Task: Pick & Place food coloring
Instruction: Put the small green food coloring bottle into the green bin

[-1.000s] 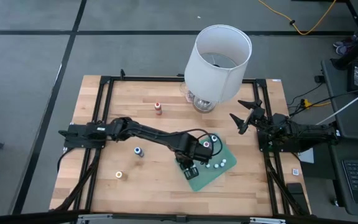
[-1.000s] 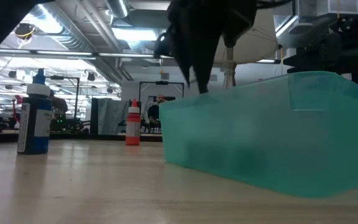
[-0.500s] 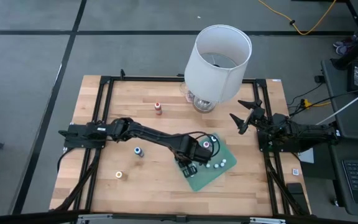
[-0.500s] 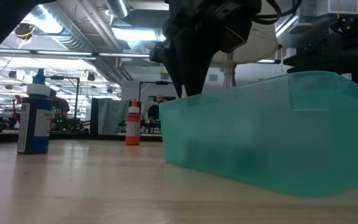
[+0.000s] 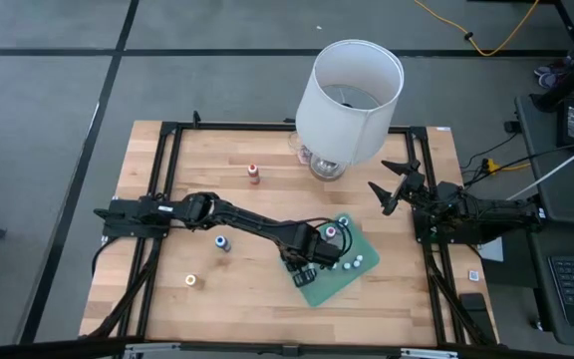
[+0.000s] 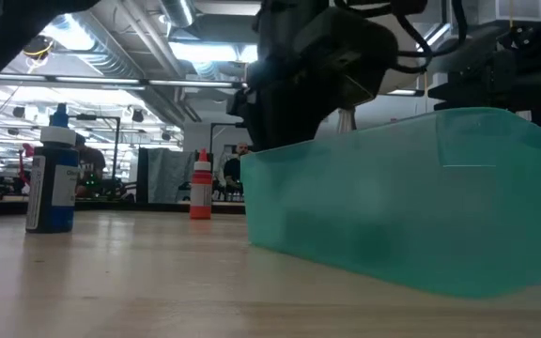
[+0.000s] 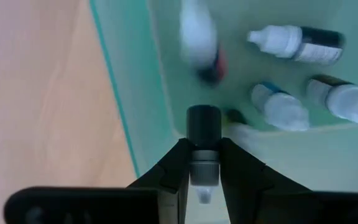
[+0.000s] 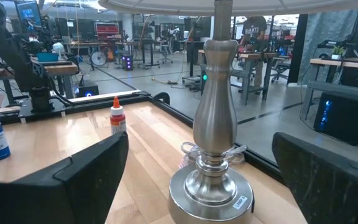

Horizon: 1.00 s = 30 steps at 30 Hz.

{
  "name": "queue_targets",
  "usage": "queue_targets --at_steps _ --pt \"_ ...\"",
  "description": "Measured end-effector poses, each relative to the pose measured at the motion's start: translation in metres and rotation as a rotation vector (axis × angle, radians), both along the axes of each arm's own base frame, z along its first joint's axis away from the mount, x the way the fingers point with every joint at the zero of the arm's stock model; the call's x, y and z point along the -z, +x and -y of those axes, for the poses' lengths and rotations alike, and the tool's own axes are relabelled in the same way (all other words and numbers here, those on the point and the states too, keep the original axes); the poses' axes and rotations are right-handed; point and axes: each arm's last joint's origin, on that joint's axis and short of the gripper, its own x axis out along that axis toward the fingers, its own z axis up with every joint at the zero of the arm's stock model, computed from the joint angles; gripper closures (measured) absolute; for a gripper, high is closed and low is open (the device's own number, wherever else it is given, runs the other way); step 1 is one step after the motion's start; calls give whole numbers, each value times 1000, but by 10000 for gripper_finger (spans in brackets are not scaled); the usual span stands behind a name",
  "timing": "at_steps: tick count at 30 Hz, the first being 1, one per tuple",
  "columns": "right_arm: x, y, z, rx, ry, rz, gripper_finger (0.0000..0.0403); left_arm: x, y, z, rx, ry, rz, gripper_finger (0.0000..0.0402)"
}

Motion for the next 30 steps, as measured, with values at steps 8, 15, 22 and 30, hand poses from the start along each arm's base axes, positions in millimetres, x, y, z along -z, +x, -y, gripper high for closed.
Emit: queue_targets --at_steps 8,15,22,30 --pt "0 0 0 0 0 0 6 3 0 1 3 -1 -12 336" --pt "0 0 0 0 0 0 6 2 0 1 18 -15 -15 336" --pt "0 0 0 0 0 0 6 9 1 6 44 -15 -18 336" --pt "0 0 0 0 0 0 6 12 3 6 44 -26 -11 330"
